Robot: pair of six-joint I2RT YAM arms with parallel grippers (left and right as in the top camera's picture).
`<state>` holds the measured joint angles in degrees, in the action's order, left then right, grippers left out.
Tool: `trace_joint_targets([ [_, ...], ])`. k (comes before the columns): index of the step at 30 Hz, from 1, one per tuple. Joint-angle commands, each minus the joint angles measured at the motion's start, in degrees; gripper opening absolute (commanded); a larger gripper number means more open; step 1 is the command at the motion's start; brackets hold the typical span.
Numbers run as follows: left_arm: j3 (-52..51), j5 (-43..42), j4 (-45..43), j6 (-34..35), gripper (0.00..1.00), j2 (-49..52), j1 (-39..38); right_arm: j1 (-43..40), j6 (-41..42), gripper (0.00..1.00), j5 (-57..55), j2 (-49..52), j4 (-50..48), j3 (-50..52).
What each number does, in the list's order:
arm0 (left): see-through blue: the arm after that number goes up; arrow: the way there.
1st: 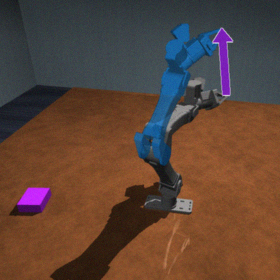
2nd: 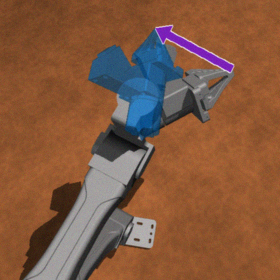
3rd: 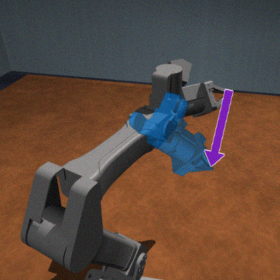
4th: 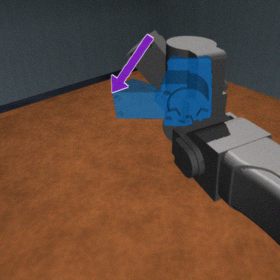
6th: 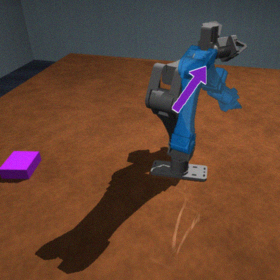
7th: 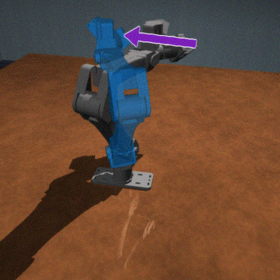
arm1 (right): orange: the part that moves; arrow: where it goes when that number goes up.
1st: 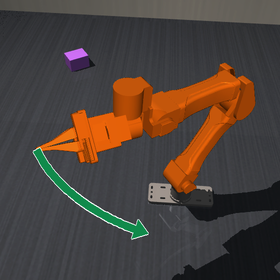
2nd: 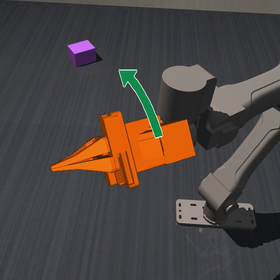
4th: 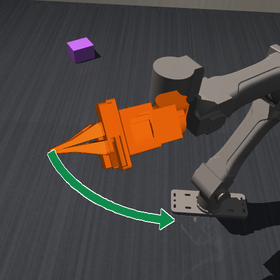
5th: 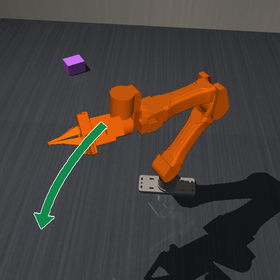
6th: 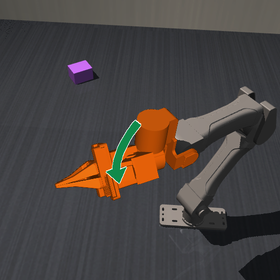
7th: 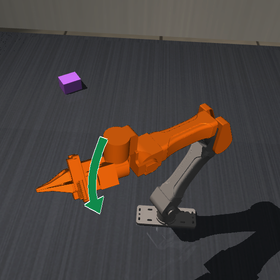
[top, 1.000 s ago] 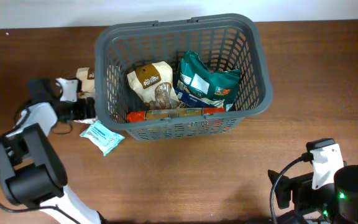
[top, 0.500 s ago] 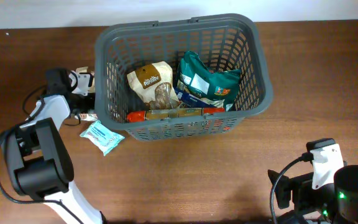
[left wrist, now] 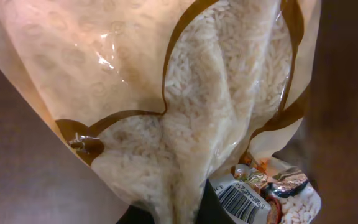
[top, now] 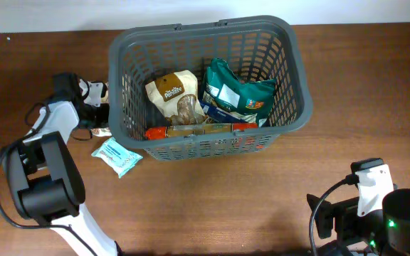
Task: Pack container
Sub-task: 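Lift the rice bag with the left gripper into the basket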
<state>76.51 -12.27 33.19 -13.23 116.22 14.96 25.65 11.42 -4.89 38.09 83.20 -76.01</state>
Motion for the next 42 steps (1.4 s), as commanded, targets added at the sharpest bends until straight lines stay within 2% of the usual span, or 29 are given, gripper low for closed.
trace_joint_targets([
  [1, 5.44, 7.23, 1.90, 2.29, 0.02, -5.35, 1.40, 0.20, 0.04, 0.99, 0.15, -0.11, 0.00, 0.24],
  [4, 10.40, 12.92, 2.45, 2.05, 0.02, -11.47, 1.84, 0.20, 0.04, 0.99, 0.13, -0.13, 0.00, 0.24],
  [8, 15.19, 13.44, 2.47, -0.59, 0.02, -17.35, 1.64, 0.20, 0.04, 0.99, 0.13, -0.11, 0.00, 0.24],
  [12, 18.38, 5.75, 3.21, -5.46, 0.02, -22.34, -0.02, 0.20, 0.04, 0.99, 0.15, -0.11, 0.00, 0.24],
  [16, 19.96, 2.95, 3.78, -15.50, 0.02, -26.69, -5.14, 0.20, 0.04, 0.99, 0.13, -0.13, 0.00, 0.24],
  [19, 19.96, 0.09, 4.63, -28.57, 0.02, -28.92, -9.92, 0.20, 0.04, 0.99, 0.13, -0.13, 0.00, 0.24],
  [23, 19.96, -5.16, 8.63, -41.20, 0.01, -29.44, -16.06, 0.20, 0.04, 0.99, 0.13, -0.11, 0.00, 0.24],
  [25, 19.96, -6.10, 11.82, -44.04, 0.02, -29.11, -17.81, 0.20, 0.04, 0.99, 0.13, -0.11, 0.00, 0.24],
  [30, 19.96, -11.61, 21.62, -49.77, 0.02, -28.81, -20.11, 0.20, 0.04, 0.99, 0.13, -0.13, 0.00, 0.24],
  [42, 19.96, -14.99, 31.67, -51.41, 0.02, -28.74, -20.59, 0.20, 0.04, 0.99, 0.13, -0.13, 0.00, 0.24],
])
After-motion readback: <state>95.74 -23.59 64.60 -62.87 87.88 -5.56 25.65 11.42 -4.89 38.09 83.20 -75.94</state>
